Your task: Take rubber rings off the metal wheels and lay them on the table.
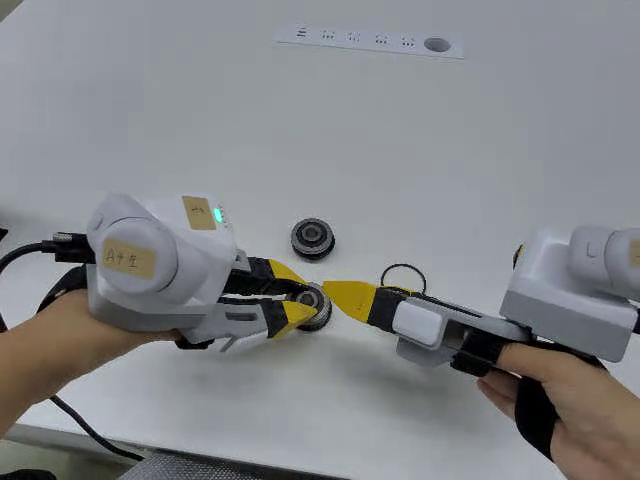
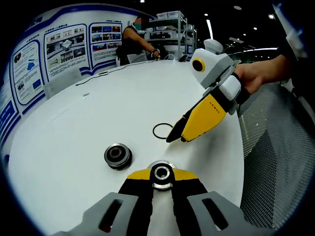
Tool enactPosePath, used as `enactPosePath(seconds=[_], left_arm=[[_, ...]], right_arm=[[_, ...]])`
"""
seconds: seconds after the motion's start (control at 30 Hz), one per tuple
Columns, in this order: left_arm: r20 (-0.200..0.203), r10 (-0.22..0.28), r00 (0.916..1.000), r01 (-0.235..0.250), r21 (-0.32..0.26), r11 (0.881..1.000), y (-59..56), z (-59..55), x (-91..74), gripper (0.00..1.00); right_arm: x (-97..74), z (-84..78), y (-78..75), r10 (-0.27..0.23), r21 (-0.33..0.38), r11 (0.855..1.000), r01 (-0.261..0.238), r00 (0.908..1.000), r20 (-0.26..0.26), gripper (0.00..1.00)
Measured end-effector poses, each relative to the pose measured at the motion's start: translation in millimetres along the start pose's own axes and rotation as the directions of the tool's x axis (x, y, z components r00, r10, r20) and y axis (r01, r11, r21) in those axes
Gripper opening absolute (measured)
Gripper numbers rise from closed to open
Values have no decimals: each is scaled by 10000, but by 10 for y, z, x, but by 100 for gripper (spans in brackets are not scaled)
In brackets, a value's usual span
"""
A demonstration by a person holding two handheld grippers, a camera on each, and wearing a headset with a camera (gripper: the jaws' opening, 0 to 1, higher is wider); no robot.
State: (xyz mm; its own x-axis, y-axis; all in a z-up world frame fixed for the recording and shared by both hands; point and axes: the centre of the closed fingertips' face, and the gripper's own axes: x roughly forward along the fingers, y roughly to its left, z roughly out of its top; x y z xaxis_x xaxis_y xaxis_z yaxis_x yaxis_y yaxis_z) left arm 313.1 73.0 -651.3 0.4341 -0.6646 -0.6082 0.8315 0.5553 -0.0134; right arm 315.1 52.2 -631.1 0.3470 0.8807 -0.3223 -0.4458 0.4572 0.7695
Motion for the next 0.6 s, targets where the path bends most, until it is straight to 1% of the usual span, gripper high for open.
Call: enactPosePath(seconds=[0.17,0.33,0.5,0.6], left_arm=[[25,-43,10000,43,32,10000,15,3,8,14],[7,-99,10000,99,122,9999,26,-3,8,14],[-134,-155,9998,158,245,9996,24,-7,7,13],[-114,-141,9998,143,194,9997,22,-13,3,13]], right_arm=[[79,-101,68,321,76,9995,-319,9991,-267,51],[130,-159,103,431,161,9990,-424,9979,-488,55],[154,-143,104,429,335,9986,-414,9981,-441,57],[173,-133,106,397,467,9982,-377,9983,-428,60]])
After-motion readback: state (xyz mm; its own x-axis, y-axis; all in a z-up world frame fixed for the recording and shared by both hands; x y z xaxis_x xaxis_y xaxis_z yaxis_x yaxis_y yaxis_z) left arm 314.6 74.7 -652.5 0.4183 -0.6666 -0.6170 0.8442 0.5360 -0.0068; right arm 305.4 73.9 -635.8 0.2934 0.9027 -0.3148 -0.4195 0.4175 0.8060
